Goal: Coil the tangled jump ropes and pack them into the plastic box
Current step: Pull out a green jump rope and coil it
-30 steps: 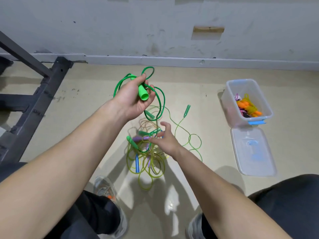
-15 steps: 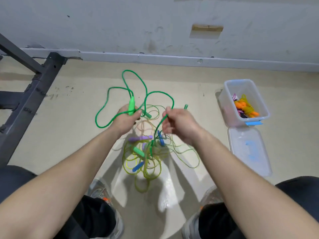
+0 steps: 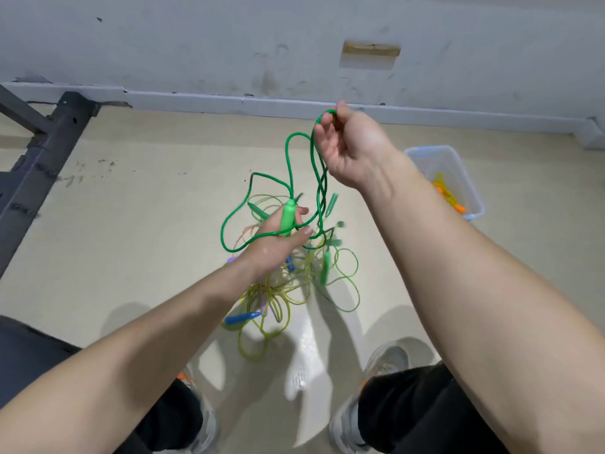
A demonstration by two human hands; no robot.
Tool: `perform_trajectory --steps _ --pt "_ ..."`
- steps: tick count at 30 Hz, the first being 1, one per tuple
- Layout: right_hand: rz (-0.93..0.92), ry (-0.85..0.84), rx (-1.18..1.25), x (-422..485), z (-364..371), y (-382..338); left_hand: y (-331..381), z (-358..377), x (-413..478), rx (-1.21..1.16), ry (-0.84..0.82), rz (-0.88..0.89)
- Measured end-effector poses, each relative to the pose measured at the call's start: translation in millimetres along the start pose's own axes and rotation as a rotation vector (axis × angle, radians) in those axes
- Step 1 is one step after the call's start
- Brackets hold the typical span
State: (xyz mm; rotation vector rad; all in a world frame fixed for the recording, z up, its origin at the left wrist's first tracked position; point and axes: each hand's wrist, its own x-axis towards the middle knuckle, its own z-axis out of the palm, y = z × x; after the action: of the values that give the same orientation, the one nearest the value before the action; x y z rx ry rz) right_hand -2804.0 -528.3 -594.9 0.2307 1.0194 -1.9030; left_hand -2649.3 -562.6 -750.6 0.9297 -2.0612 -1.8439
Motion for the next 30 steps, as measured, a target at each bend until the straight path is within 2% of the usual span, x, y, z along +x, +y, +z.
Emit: perform_trajectory --steps 5,9,14,17,19,23,28,30 --pt "-0.003 -0.017 -0.033 -6.8 11.1 -9.6 25.5 17.5 17.0 -0.204 0.077 -0.04" --pt "-0.039 -0.018 -0.181 -12.5 12.9 -28.5 36.6 7.2 24.8 -0.246 0.135 -0.029" --pt "0.007 0.013 -0.298 -19.9 12.0 -45.2 45.3 -19.9 31.4 -0.1 0.138 0.034" --pt "-0.027 -0.007 -0.521 -29.1 21.1 -51.4 56.1 -32.3 33.9 -0.005 0.142 0.061" --pt "-0.035 -0.032 -0.59 -35.1 27.7 -53.0 63.4 -34.5 32.7 0.006 0.078 0.06" --pt "0.021 -0.037 -0.479 -36.9 34.0 -46.6 67.9 -7.0 21.3 -0.072 -0.145 0.006" --pt "-0.028 0.006 -0.222 -27.7 29.8 -39.6 60.3 20.0 8.1 -0.127 -0.178 -0.061" --pt "-0.11 0.031 -0.233 -23.3 22.4 -44.2 58.2 14.3 5.5 -0.201 -0.191 -0.14"
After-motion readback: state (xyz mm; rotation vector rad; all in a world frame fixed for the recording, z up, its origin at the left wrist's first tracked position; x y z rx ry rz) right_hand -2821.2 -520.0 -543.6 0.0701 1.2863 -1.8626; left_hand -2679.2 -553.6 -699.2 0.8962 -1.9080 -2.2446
